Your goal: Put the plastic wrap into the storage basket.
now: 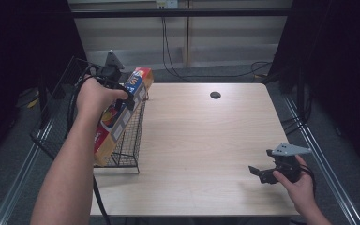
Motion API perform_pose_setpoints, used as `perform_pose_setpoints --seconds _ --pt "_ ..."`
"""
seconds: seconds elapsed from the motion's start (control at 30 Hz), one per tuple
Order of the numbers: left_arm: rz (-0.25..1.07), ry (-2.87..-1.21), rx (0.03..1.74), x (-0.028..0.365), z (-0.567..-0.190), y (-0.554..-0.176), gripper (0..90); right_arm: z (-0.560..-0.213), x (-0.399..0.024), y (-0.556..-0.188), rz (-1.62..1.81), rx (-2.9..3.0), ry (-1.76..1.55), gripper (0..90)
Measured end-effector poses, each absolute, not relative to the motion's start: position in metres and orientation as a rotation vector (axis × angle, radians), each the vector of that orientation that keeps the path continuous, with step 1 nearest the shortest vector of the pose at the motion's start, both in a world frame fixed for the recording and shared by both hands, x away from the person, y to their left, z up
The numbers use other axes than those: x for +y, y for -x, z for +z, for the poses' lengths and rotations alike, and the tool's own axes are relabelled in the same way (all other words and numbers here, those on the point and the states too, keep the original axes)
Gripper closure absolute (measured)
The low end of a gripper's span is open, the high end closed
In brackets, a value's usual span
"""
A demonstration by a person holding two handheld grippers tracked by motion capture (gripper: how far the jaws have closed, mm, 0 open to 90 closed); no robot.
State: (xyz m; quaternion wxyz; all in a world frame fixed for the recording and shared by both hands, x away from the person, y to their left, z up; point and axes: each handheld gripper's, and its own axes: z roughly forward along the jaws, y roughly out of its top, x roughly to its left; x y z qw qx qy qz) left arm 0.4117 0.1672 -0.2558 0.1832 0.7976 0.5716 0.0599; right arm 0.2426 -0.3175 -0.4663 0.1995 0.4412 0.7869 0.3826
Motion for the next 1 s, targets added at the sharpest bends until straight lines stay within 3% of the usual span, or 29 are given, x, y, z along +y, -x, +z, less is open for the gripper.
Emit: perform_pose_setpoints --seconds 1.0 --pt "0.217 -2.155 1.732 0.202 -0.252 -0.412 43.4 -0.466 -0.318 -0.242 1.069 2.198 -1.238 2.2"
